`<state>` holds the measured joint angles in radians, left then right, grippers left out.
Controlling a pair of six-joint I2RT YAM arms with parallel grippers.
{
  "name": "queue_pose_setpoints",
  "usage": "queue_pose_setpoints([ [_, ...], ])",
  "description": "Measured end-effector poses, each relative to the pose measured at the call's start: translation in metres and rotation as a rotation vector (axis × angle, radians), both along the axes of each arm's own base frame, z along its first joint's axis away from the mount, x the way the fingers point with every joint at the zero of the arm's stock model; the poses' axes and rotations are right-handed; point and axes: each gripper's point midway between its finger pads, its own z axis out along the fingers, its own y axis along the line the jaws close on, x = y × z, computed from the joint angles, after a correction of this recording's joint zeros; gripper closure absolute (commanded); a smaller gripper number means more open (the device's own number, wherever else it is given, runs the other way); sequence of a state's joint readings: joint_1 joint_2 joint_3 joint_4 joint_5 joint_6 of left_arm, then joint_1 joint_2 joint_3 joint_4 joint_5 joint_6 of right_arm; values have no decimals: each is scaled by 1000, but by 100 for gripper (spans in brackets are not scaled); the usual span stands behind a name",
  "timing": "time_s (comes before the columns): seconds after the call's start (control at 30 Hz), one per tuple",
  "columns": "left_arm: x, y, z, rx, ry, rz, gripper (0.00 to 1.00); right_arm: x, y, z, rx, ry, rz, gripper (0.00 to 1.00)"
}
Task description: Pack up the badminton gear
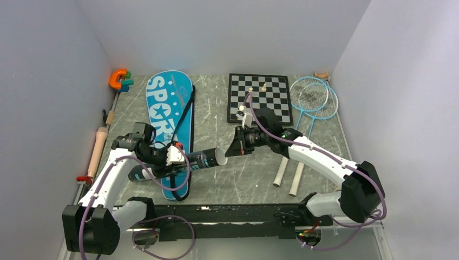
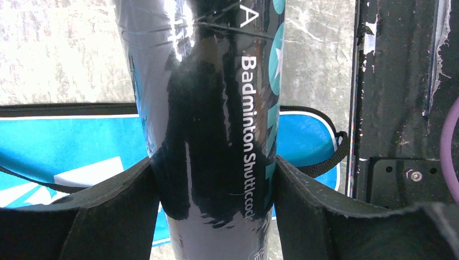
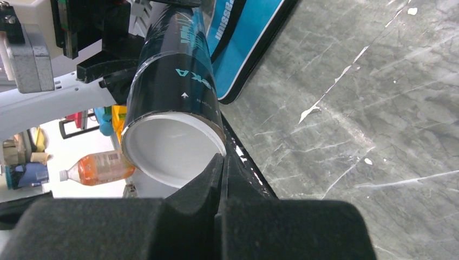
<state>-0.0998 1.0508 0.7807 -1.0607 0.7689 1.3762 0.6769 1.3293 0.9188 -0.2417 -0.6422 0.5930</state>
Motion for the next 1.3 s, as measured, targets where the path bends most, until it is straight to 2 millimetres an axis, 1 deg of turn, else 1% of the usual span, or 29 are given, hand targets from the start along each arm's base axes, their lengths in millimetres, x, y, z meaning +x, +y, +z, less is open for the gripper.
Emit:
queue_pose_setpoints([
  [0.33,1,0,3,-2,-4,0,100,1,-5,4,9,-14,-16,100],
  [0.53,0,0,3,-1,-2,0,100,3,-24,12,30,-35,-63,100],
  [0.6,0,0,3,-2,-1,0,100,3,-27,16,41,-42,-68,100],
  [0.83,2,0,6,-2,-7,0,100,-1,-23,24,84,-31,-35,100],
  [0.93,2,0,6,-3,-8,1,100,-2,-20,20,85,-17,-25,100],
  [1.13,2,-1,6,-3,-6,0,100,-5,-13,7,58,22,-7,100],
  [1.3,2,-1,6,-3,-6,-2,100,-8,-10,5,53,27,5,100],
])
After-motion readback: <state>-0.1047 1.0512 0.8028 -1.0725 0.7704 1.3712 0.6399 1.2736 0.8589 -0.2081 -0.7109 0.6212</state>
